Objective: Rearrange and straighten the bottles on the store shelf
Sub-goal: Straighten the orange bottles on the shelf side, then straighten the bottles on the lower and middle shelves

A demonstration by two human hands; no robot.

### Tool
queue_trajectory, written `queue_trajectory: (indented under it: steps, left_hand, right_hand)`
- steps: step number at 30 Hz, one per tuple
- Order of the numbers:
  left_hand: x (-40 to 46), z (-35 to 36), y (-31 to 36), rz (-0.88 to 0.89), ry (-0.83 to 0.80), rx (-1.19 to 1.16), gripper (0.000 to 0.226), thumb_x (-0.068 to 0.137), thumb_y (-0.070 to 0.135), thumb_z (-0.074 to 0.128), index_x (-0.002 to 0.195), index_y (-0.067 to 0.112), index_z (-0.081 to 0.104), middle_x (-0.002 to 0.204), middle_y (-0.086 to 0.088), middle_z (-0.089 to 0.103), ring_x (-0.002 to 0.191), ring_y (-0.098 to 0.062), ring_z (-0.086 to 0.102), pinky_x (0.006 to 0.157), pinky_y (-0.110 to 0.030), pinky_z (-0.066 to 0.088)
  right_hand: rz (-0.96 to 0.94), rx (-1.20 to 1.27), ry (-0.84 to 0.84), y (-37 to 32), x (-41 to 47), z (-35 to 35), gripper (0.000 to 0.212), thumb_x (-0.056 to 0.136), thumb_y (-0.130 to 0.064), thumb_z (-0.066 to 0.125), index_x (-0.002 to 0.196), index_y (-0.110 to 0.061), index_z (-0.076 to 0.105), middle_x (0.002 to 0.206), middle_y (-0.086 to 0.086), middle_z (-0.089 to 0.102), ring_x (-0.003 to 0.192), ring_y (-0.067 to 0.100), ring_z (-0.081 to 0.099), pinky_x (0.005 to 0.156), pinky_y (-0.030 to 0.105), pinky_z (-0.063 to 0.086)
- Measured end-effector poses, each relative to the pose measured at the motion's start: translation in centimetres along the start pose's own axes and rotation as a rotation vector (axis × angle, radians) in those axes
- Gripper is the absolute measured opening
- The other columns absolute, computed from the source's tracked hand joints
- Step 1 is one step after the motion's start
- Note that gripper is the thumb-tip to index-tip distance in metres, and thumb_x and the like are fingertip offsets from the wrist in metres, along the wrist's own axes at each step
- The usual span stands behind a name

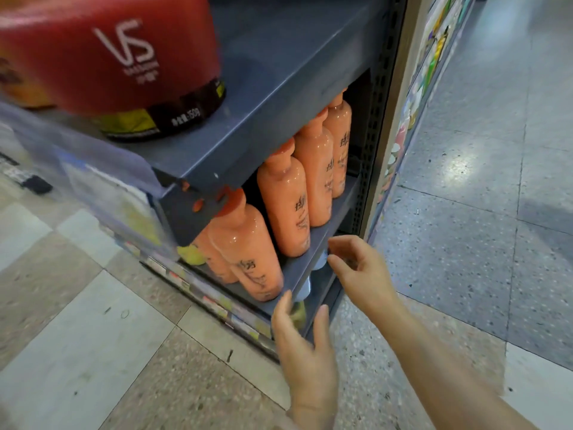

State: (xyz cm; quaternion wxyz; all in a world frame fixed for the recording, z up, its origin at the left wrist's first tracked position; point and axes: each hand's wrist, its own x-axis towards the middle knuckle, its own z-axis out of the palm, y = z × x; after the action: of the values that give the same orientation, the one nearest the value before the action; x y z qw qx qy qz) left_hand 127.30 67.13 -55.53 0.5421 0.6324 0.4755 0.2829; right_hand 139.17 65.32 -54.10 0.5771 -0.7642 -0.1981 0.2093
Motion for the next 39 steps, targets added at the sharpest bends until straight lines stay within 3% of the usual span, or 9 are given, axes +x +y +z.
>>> queue_trajectory:
  steps: [4,9,14,17,25,28,30,33,39]
  left_hand:
    - [0.7,-3.6,0.2,0.019,0.065,-0.007,0.052,0.082,0.013,0.064,0.126,0.023,0.038,0.123,0.004,0.044,0.117,-0.010,0.046,0.088,-0.008,0.034]
    - [3.9,-5.2,1.2,0.134,0.096,0.061,0.052,0.081,0.001,0.060,0.131,0.004,0.043,0.124,-0.007,0.046,0.120,-0.027,0.049,0.100,-0.045,0.044]
    - [5.1,-6.8,1.2,0.181,-0.105,0.221,0.048,0.084,0.010,0.055,0.131,0.010,0.046,0.129,-0.015,0.052,0.119,-0.027,0.052,0.104,-0.046,0.042]
    - [4.6,-9.2,1.8,0.197,-0.297,0.191,0.053,0.086,0.008,0.050,0.137,0.017,0.037,0.138,-0.007,0.045,0.128,-0.023,0.044,0.108,-0.037,0.037]
    - [7.8,-19.4,0.2,-0.025,-0.310,0.083,0.056,0.092,0.005,0.048,0.142,0.018,0.024,0.146,-0.001,0.031,0.127,-0.014,0.037,0.097,-0.013,0.031]
    - [10.5,-23.7,0.2,0.004,-0.239,0.141,0.058,0.091,0.010,0.052,0.142,0.017,0.024,0.148,-0.002,0.030,0.135,-0.017,0.032,0.104,-0.021,0.029]
    - [12.5,-26.8,0.2,0.020,-0.194,0.176,0.059,0.089,0.011,0.055,0.141,0.016,0.027,0.146,-0.005,0.031,0.133,-0.019,0.035,0.103,-0.023,0.030]
    - [15.2,-31.2,0.2,0.037,-0.159,0.183,0.055,0.086,0.010,0.058,0.136,0.015,0.035,0.140,-0.008,0.038,0.112,-0.014,0.046,0.101,-0.028,0.035]
    - [20.1,-35.8,-0.7,-0.008,-0.164,0.228,0.053,0.085,0.013,0.060,0.134,0.014,0.038,0.135,-0.011,0.047,0.124,-0.026,0.045,0.104,-0.043,0.039]
  right_hand:
    - [0.025,-0.038,-0.116,0.0,-3.8,2.7,0.030,0.080,-0.017,0.067,0.103,-0.032,0.055,0.109,-0.004,0.061,0.103,0.012,0.058,0.092,0.034,0.049]
    - [-0.068,-0.096,-0.093,-2.5,-4.3,5.9,0.050,0.069,-0.033,0.073,0.112,-0.029,0.049,0.111,-0.007,0.060,0.106,0.011,0.057,0.091,0.036,0.049]
    - [-0.044,-0.126,0.051,-3.8,-4.6,8.6,0.056,0.065,-0.023,0.080,0.106,-0.031,0.044,0.095,-0.016,0.057,0.085,-0.002,0.057,0.074,0.019,0.043]
    - [-0.003,-0.160,0.105,-3.6,-4.8,9.5,0.059,0.068,-0.021,0.079,0.116,-0.026,0.045,0.098,-0.009,0.059,0.087,0.009,0.059,0.076,0.024,0.044]
    - [0.082,-0.105,0.199,-4.2,-5.5,11.4,0.060,0.077,-0.003,0.069,0.128,-0.005,0.037,0.111,0.006,0.051,0.098,0.021,0.052,0.082,0.033,0.042]
    - [0.130,-0.076,0.417,-4.7,-7.2,12.9,0.057,0.076,-0.005,0.070,0.124,-0.001,0.039,0.113,0.018,0.052,0.094,0.028,0.053,0.081,0.038,0.043]
    - [0.128,-0.087,0.548,-5.5,-9.1,15.4,0.041,0.078,-0.013,0.070,0.111,-0.003,0.048,0.097,0.017,0.054,0.082,0.030,0.054,0.077,0.044,0.045]
    - [0.083,-0.165,0.414,-7.1,-11.5,20.6,0.017,0.080,-0.019,0.069,0.088,-0.013,0.055,0.084,0.013,0.058,0.076,0.030,0.057,0.069,0.036,0.043]
    - [0.044,-0.335,0.007,-10.7,-8.9,30.7,0.041,0.084,-0.026,0.063,0.122,-0.016,0.051,0.125,0.002,0.053,0.116,0.020,0.051,0.092,0.036,0.045]
